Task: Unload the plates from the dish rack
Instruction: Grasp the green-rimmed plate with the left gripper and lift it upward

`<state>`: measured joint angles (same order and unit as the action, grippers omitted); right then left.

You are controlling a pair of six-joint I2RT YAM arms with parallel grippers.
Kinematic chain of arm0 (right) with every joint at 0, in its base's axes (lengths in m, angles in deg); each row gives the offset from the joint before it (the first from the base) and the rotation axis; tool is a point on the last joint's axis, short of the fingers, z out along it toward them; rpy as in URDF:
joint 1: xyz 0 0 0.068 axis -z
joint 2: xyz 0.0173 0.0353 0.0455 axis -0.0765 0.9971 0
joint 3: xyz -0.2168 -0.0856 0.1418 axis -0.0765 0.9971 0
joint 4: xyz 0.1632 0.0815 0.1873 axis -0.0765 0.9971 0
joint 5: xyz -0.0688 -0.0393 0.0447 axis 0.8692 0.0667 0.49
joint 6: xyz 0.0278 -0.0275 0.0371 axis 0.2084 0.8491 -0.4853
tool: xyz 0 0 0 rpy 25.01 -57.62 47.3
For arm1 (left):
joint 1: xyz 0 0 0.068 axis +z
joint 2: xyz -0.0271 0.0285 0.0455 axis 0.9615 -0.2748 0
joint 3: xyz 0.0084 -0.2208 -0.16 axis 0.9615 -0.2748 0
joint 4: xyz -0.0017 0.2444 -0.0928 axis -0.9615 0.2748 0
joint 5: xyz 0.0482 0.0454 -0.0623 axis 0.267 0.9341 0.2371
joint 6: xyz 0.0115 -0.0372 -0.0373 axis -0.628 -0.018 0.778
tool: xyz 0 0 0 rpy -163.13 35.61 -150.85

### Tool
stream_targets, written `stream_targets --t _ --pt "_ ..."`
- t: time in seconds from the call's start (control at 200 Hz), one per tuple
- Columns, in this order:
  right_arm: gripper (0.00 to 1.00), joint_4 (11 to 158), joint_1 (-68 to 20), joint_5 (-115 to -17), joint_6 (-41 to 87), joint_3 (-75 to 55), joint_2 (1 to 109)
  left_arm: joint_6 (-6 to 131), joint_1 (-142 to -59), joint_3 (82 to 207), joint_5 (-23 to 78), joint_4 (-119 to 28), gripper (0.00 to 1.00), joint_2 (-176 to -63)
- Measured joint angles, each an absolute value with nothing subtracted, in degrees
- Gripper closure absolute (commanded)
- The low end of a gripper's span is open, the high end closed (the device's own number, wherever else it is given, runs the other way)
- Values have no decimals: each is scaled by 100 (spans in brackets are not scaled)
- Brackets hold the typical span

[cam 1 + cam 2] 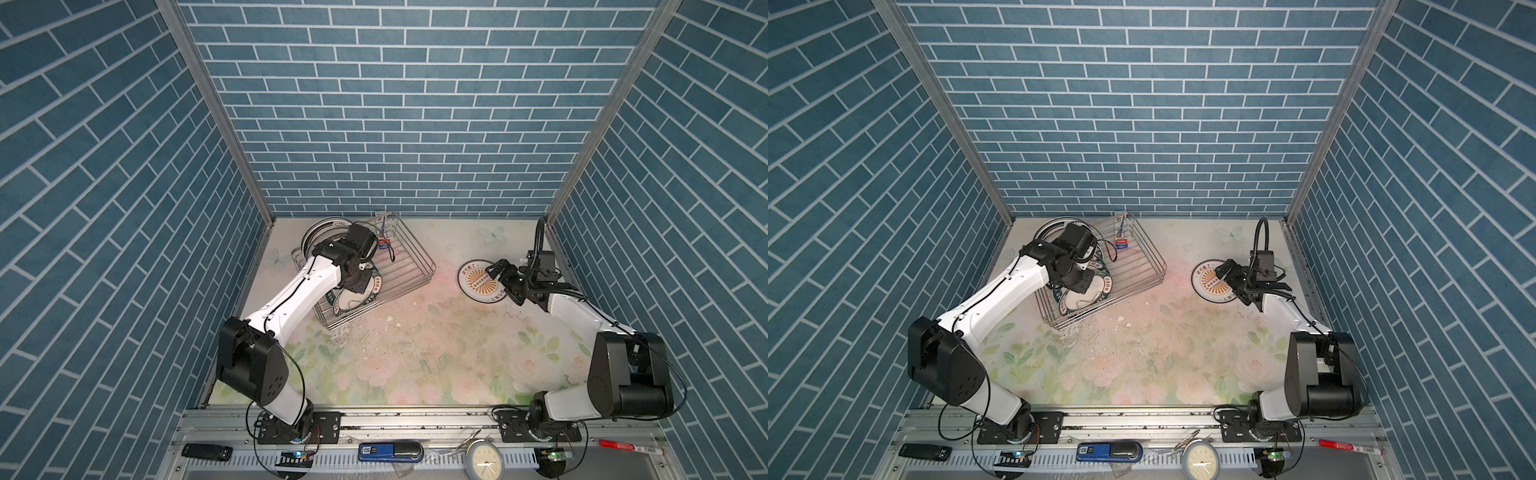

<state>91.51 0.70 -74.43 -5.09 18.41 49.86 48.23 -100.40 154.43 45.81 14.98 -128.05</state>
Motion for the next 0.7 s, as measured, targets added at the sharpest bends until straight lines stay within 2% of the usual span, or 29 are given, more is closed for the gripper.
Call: stream_targets --t 0.11,0.41,0.635,0.7 --pt "1 9151 70 -7448 -509 1841 4986 4762 -10049 15449 4646 1504 88 -12831" --pt "1 9079 81 -7491 -515 1865 4986 4631 -10049 15513 4675 1653 90 -12861" --pt "1 8985 118 -7539 -530 1975 4986 4521 -10049 15523 4657 1714 100 -12868" --pt "1 8946 118 -7559 -530 1975 4986 4504 -10049 15572 4668 1760 100 -12909"
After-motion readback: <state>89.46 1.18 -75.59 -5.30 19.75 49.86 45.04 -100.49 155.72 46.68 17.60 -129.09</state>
